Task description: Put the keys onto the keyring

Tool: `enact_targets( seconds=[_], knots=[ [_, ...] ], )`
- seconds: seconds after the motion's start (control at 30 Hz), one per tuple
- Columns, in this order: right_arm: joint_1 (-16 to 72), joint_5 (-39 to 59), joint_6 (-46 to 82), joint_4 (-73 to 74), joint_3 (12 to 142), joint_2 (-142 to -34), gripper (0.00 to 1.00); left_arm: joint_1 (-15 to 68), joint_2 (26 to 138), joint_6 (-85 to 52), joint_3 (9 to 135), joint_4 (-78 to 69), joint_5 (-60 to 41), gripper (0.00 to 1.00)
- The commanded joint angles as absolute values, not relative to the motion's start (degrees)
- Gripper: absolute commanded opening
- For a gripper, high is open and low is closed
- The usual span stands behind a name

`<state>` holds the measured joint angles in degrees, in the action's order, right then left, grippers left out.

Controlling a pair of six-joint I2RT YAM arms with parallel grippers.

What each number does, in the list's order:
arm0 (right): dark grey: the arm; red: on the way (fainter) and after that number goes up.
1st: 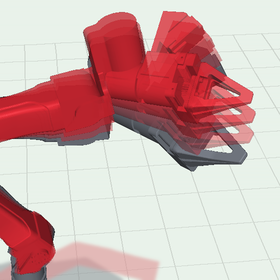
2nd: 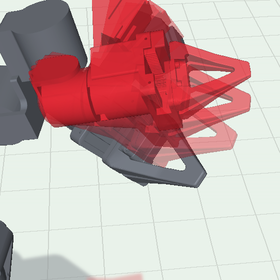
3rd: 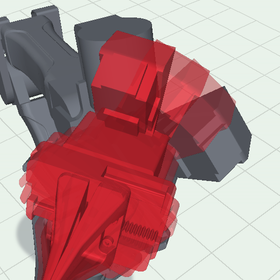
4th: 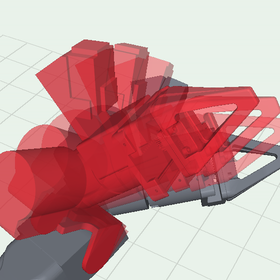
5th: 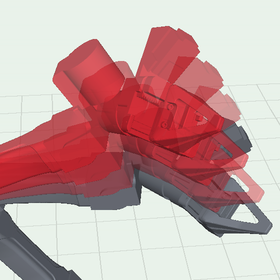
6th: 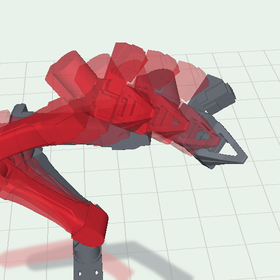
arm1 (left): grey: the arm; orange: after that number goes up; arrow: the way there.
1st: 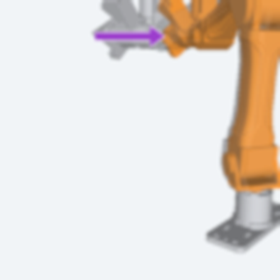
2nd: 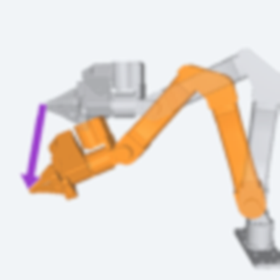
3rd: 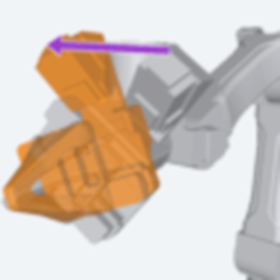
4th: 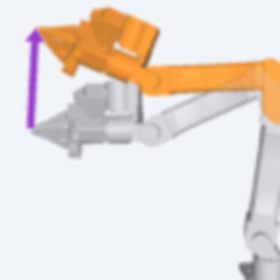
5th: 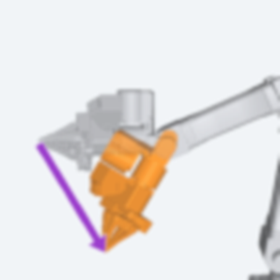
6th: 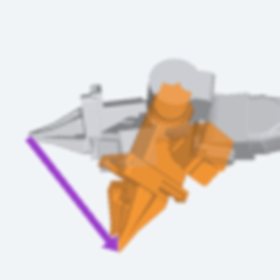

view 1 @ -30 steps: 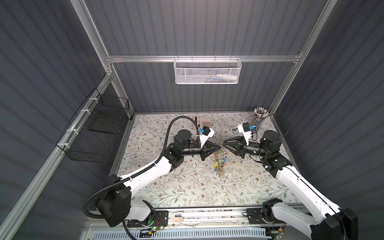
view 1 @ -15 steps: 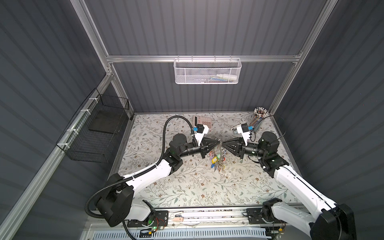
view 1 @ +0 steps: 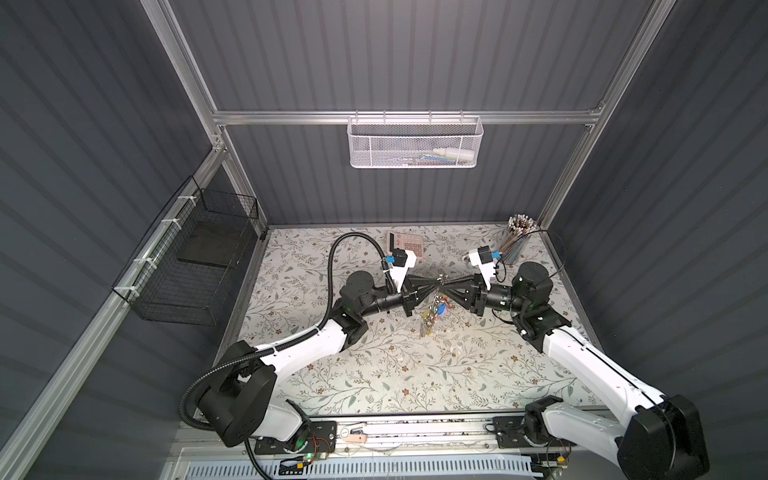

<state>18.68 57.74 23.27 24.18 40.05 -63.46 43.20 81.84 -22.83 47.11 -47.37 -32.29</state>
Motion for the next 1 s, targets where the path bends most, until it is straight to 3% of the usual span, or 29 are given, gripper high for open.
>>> enact_targets(
  seconds=[0.0, 0.5, 0.97],
  knots=[
    [19.25, 60.32, 24.43, 27.07, 39.23, -63.72, 0.20, 43.77, 82.35, -23.98, 47.63, -54.16, -32.00, 0.00],
    [13.70, 61.56, 33.22, 37.18, 36.93, -60.87, 0.30, 43.77, 83.49, -27.34, 45.71, -60.61, -33.22, 0.00],
    [15.81, 64.00, 34.36, 38.90, 39.82, -65.50, 0.25, 43.77, 85.34, -29.60, 45.35, -64.25, -35.17, 0.00]
  ],
)
